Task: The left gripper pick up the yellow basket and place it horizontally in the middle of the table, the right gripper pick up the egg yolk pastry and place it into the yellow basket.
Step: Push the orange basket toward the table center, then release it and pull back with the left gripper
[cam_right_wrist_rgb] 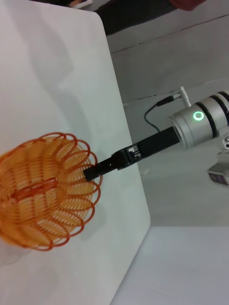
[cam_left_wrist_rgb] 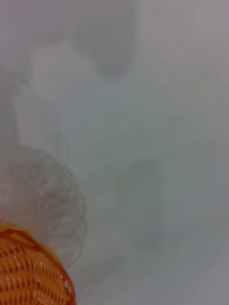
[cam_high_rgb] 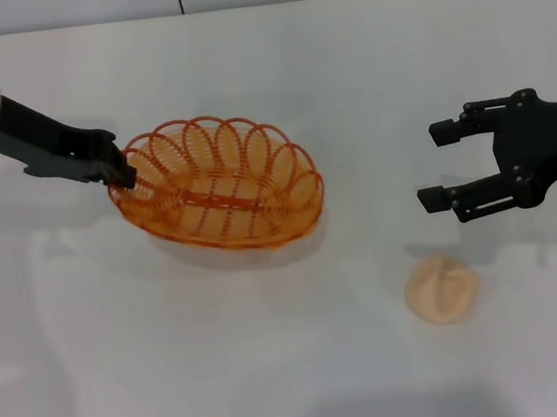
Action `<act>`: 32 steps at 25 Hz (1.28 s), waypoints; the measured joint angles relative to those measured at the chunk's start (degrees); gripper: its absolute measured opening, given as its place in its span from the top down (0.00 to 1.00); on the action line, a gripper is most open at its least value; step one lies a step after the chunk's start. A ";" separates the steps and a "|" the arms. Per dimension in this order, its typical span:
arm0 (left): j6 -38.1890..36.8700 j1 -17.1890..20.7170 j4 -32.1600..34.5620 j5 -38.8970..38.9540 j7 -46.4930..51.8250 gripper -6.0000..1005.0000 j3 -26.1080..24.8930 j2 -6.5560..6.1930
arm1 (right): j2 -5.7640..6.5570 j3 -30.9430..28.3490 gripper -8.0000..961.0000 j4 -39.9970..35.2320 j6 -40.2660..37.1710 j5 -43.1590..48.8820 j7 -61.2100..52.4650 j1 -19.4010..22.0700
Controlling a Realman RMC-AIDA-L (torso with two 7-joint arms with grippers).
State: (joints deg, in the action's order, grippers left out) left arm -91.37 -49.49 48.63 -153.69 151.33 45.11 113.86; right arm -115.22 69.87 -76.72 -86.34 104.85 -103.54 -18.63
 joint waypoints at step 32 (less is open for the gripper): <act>7.94 0.43 -7.86 2.36 1.99 0.90 0.06 3.07 | 0.00 0.15 0.17 -0.12 -1.20 -0.26 0.50 0.00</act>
State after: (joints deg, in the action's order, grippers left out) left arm -83.43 -49.06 40.78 -151.33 153.33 45.17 116.93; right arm -115.22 70.02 -76.84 -87.54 104.58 -103.04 -18.63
